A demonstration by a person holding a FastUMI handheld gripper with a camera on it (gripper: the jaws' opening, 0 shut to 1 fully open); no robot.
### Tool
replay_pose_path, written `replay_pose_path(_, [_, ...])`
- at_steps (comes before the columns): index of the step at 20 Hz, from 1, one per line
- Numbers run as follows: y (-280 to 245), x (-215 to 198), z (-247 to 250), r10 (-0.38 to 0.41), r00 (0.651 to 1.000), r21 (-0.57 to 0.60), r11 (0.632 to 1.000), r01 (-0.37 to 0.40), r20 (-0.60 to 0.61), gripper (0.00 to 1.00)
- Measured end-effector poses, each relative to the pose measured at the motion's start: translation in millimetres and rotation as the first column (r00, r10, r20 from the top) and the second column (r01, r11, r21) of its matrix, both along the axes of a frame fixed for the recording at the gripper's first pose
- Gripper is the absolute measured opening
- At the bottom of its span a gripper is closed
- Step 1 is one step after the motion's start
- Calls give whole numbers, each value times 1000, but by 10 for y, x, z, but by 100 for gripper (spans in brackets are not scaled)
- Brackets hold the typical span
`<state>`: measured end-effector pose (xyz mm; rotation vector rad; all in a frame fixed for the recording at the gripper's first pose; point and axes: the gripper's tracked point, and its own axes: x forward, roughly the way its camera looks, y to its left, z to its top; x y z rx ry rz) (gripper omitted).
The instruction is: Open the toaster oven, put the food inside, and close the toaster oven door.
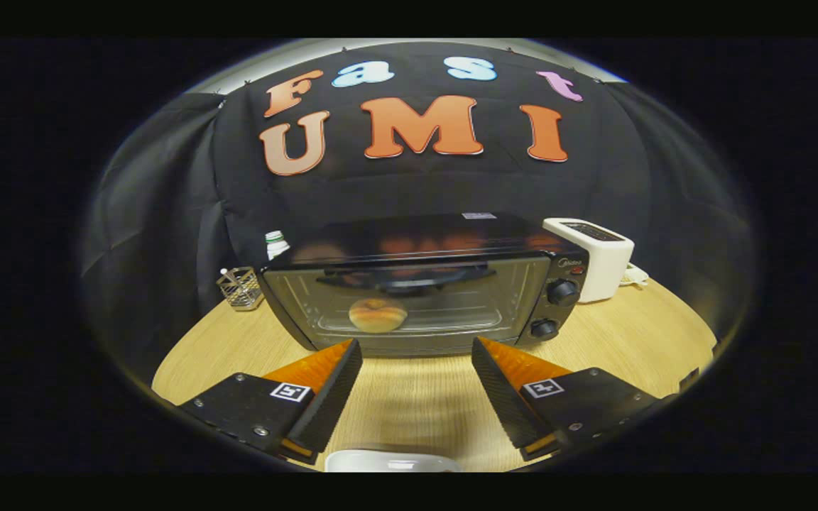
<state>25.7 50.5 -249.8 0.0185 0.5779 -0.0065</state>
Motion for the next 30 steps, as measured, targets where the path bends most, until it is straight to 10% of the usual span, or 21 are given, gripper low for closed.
replay_pose_path(30, [-556,-1159,1525,31,866,-58,998,-2,499,92])
